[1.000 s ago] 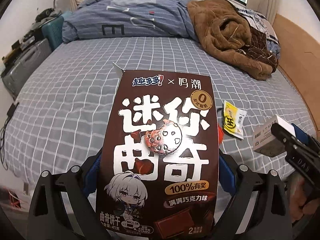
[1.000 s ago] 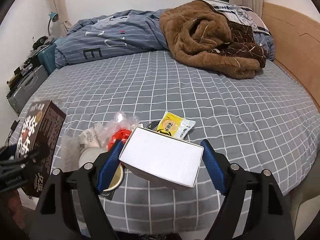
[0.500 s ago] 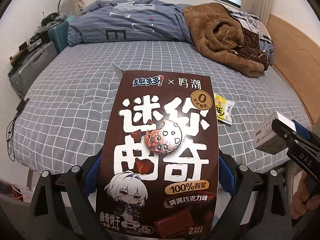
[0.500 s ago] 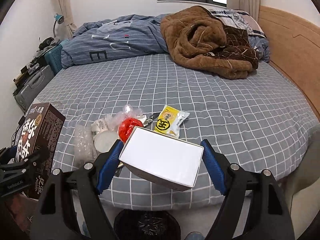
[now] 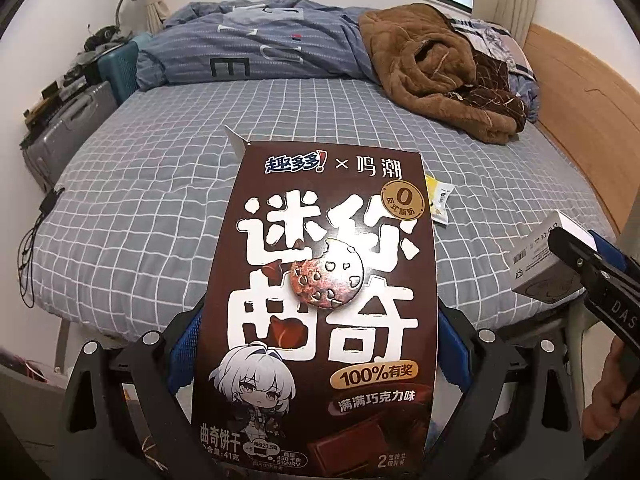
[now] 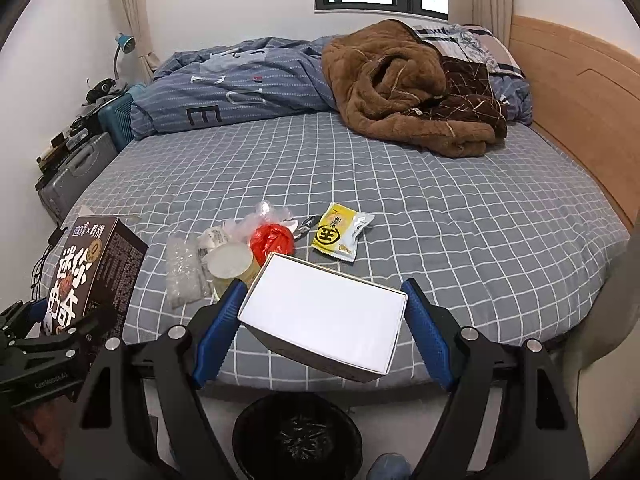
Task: Collect trash
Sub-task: 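Lift both held boxes and carry them toward the black trash bin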
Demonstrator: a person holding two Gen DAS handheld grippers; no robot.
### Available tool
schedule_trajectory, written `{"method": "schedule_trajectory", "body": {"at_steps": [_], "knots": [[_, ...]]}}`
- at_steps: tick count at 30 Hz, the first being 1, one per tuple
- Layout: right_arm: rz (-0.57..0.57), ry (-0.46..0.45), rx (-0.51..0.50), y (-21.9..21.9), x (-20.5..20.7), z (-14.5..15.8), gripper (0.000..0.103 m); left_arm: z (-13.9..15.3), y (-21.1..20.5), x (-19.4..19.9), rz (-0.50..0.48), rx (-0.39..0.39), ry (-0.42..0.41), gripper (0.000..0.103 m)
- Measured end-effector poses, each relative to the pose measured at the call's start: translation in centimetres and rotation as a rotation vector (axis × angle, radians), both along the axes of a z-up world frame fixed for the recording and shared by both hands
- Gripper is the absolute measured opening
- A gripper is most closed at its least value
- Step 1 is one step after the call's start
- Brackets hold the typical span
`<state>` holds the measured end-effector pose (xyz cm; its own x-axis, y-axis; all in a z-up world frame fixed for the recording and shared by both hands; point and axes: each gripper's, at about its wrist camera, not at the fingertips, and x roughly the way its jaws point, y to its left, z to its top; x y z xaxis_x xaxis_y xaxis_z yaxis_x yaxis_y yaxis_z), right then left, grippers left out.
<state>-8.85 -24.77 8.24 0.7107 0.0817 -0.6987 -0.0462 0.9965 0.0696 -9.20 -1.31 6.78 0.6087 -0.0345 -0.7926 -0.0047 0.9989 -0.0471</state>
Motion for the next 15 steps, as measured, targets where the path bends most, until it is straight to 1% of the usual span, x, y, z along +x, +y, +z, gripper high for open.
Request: {"method": "schedule_trajectory", "body": {"at_steps": [7,15], "knots": [[0.004,0.002,0.011,0.3,-2.2,-0.4,0.075,-0.6,0.4,-2.0,0.003,-0.009,0.017,0.091],[0.018,0.002,0.012,1.2,-4.9,-1.0,0.075,-1.2,0.7,-5.0,-0.008,-0.008,0.017,0.091]]}}
